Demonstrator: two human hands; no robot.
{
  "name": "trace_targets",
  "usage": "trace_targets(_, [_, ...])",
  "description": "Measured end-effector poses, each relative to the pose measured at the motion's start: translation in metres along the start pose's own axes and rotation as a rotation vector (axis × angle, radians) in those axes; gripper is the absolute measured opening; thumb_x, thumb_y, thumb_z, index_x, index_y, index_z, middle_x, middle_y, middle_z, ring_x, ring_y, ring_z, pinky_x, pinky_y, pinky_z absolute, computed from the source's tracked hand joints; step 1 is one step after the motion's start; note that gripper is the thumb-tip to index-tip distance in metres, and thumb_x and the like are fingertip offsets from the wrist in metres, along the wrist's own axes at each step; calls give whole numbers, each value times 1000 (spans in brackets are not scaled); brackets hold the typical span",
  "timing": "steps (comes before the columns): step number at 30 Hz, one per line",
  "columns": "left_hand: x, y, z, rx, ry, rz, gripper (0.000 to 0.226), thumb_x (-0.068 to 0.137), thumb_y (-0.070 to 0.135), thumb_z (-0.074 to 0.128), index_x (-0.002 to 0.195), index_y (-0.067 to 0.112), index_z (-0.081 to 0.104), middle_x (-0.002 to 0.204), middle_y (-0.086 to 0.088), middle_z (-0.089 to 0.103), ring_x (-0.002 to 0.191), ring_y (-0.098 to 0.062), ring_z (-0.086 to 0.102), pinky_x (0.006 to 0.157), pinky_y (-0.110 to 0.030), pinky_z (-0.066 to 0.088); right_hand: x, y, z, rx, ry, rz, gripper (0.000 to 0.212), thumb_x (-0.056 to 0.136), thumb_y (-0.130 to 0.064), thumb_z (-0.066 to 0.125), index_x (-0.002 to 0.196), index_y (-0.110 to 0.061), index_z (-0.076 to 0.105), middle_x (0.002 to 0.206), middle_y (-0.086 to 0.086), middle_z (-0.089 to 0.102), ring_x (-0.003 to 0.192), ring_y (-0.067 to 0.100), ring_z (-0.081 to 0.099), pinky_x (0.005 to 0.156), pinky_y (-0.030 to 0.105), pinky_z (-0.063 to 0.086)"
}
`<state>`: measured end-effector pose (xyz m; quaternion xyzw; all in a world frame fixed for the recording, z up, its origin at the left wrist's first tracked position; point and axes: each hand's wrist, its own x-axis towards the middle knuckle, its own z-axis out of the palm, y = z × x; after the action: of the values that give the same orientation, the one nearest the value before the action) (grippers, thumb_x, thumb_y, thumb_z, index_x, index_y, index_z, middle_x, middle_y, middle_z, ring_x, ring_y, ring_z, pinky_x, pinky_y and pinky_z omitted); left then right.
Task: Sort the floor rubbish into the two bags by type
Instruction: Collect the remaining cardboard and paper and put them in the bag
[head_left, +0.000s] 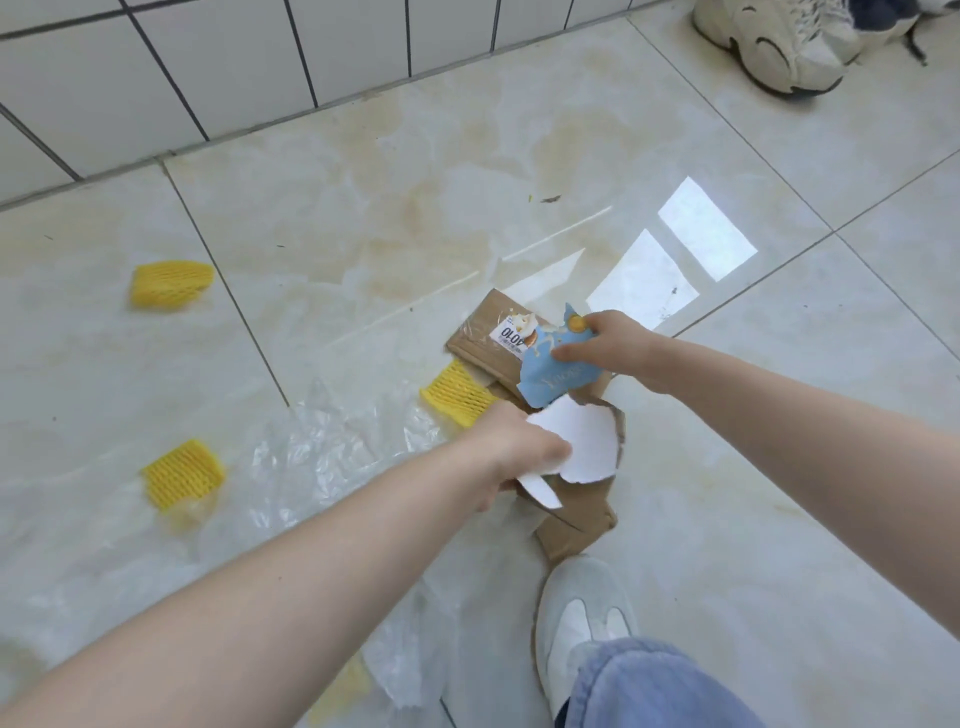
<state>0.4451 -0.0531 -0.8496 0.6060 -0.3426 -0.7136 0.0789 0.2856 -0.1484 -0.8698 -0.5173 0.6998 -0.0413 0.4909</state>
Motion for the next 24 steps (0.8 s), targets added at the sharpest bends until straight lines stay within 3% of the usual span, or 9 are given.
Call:
trace_targets(2, [6,-12,19,-56,16,-2,60,58,27,67,115,7,60,106,-8,69,84,-23,69,84,-38,56,-1,2,10,-43,-13,12,34,80,-26,73,105,-4,64,107,16,65,93,29,62,88,41,51])
trace_targets(5, [11,-20,34,-67,118,10,36,76,20,61,110,9,60,110,-9,66,70,-18,67,61,-22,56,-4,6,21,-242,22,16,30,69,-40,74,82,-18,58,114,17,59,105,36,58,86,40,51])
trace_targets(7, [13,-26,36,-9,203,-16,42,66,29,59,107,16,61,116,-8,61,88,-28,68,76,-34,58,-7,8,23,-256,22,17,30,72,-38,74,85,-17,57,113,16,58,102,35,60,84,41,54])
trace_targets(9, [12,-30,32,105,283,-58,48,61,32,53,107,22,60,126,-7,49,107,-36,58,90,-42,51,-11,8,21,-169,12,13,29,75,-28,75,95,-12,61,110,15,62,97,32,64,82,43,57])
trace_targets(13, [12,-45,13,212,385,-112,43,84,24,52,127,25,51,136,-8,29,120,-35,39,95,-33,40,-16,12,9,-119,43,5,30,79,-22,74,103,-9,63,110,13,65,99,29,64,82,39,56])
trace_targets(16, [12,-50,3,125,418,-83,37,81,23,56,118,22,57,130,-10,35,108,-33,52,92,-39,49,-21,21,8,-46,11,41,29,82,-20,72,107,-9,64,108,13,67,97,29,66,81,41,56])
trace_targets(19, [10,-46,1,-8,376,-47,35,82,22,61,117,19,58,129,-9,41,93,-24,58,79,-30,49,-28,32,14,79,-30,80,14,85,-19,70,96,-17,62,98,7,68,82,23,67,70,37,58])
trace_targets(21, [11,-46,0,-104,380,-45,38,80,21,64,118,19,58,129,-9,46,96,-24,58,82,-32,51,-31,37,16,134,-24,106,11,85,-20,70,93,-20,61,97,7,68,80,22,67,69,37,60])
trace_targets(24, [10,-46,-1,-269,390,-42,32,81,16,66,112,18,59,121,-9,58,99,-26,60,76,-33,53,-34,40,12,175,-46,142,22,86,-20,69,107,-14,62,105,10,67,89,26,67,70,38,59])
